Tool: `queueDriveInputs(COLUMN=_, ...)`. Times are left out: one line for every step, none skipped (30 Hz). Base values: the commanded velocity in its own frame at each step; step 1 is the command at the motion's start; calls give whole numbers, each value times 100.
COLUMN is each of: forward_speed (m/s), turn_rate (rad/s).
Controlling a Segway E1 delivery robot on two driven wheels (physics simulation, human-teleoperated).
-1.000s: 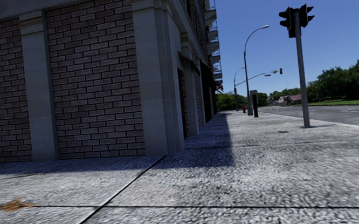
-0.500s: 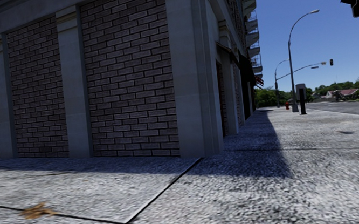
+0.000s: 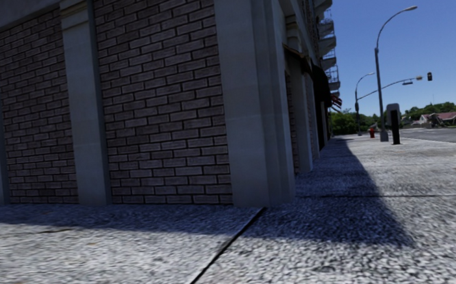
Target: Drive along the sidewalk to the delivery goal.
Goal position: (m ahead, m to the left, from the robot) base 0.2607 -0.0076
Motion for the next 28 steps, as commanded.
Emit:
queueDriveInputs(forward_speed=0, turn_rate=0)
queueDriveInputs(forward_speed=0, turn_rate=0)
queueDriveInputs(forward_speed=0, turn_rate=0)
queueDriveInputs(forward_speed=0, turn_rate=0)
queueDriveInputs(forward_speed=0, turn_rate=0)
queueDriveInputs(forward_speed=0, turn_rate=0)
queueDriveInputs(forward_speed=0, turn_rate=0)
queueDriveInputs(forward_speed=0, turn_rate=0)
queueDriveInputs(forward_speed=0, turn_rate=0)
queueDriveInputs(forward_speed=0, turn_rate=0)
queueDriveInputs(forward_speed=0, turn_rate=0)
queueDriveInputs(forward_speed=0, turn_rate=0)
queueDriveInputs(forward_speed=0, turn_rate=0)
queueDriveInputs(forward_speed=0, turn_rate=0)
queueDriveInputs(forward_speed=0, turn_rate=0)
queueDriveInputs(forward_speed=0, turn_rate=0)
queueDriveInputs(forward_speed=0, turn_rate=0)
queueDriveInputs(forward_speed=0, turn_rate=0)
queueDriveInputs(forward_speed=0, turn_rate=0)
queueDriveInputs(forward_speed=0, turn_rate=0)
queueDriveInputs(forward_speed=0, turn_rate=0)
queueDriveInputs(forward_speed=0, turn_rate=0)
queueDriveInputs(forward_speed=0, turn_rate=0)
queueDriveInputs(forward_speed=0, turn_rate=0)
queueDriveInputs(forward_speed=0, turn_rate=0)
queueDriveInputs(forward_speed=0, turn_rate=0)
queueDriveInputs(forward_speed=0, turn_rate=0)
queueDriveInputs(forward_speed=0, turn_rate=0)
